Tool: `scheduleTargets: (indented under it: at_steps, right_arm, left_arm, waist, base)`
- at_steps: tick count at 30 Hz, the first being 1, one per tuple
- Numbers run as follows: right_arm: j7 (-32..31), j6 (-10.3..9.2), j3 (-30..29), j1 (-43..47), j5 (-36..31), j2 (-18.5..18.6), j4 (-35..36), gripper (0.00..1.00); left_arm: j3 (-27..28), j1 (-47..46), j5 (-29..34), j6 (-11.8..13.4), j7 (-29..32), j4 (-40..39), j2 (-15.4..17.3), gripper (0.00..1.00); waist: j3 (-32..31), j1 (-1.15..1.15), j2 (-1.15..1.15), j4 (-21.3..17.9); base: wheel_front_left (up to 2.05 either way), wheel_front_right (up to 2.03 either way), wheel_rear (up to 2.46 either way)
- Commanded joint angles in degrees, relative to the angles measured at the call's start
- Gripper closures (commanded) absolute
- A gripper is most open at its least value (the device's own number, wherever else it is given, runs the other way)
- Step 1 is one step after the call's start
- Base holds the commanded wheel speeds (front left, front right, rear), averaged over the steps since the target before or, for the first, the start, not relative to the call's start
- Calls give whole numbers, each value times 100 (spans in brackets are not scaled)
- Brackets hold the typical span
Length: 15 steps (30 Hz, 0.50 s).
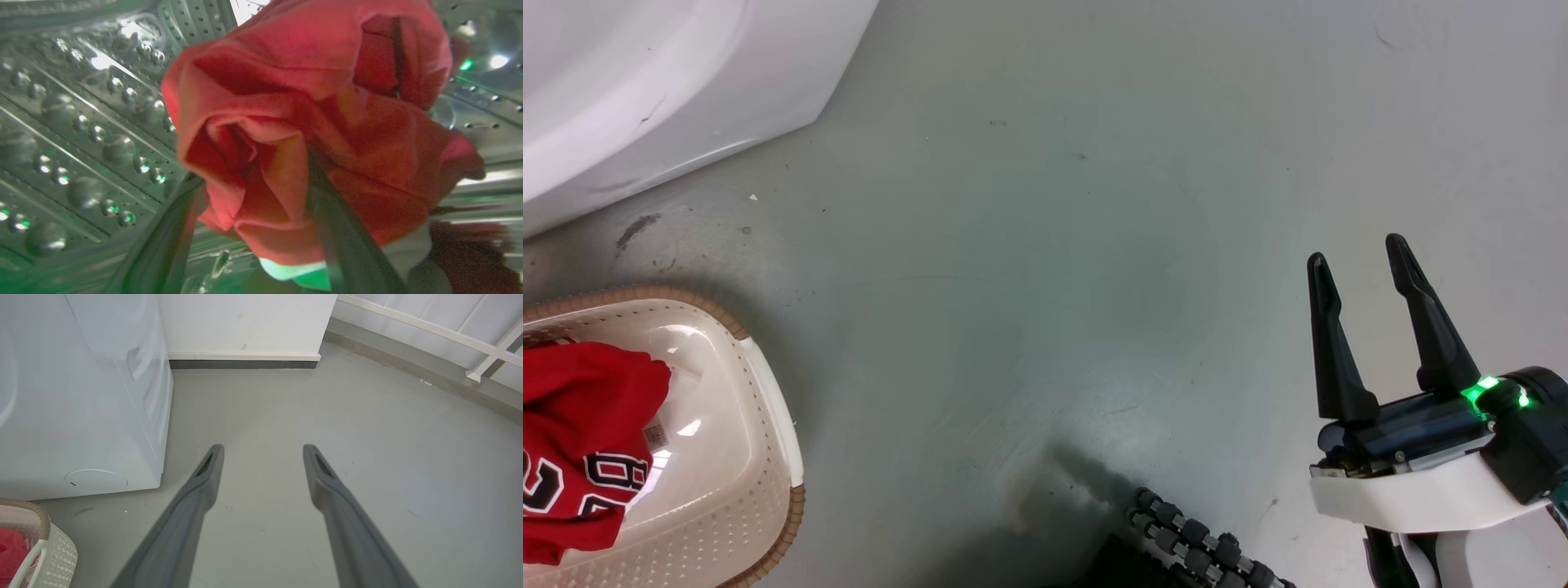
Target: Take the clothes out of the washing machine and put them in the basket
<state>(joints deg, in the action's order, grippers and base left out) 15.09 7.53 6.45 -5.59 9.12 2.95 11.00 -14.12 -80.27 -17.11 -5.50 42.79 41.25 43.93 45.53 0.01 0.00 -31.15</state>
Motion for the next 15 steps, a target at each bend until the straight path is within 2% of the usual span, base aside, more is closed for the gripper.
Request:
scheduleTargets:
  at_steps: [1,2,3,15]
  right_arm:
    - [12,-8,1,59,52,-13,37,0]
    - [12,-8,8,76,55,-12,44,0]
    - [12,-8,12,87,58,-12,51,0]
    - [12,-8,110,-255,35,-12,-67,0]
  left_arm:
    - [43,-6,-53,49,-56,66,-68,0]
    - [64,-4,-75,77,-108,131,-79,17]
    - [61,2,-88,78,-150,194,-80,100]
    - [26,-211,-86,7,-888,476,73,100]
  waist:
    - [-3,-1,0,0]
    - [0,-1,0,0]
    - [3,-1,0,3]
    - [-114,-1,0,-11]
  base:
    - [0,0,0]
    - [0,0,0]
    - [0,0,0]
    - [0,0,0]
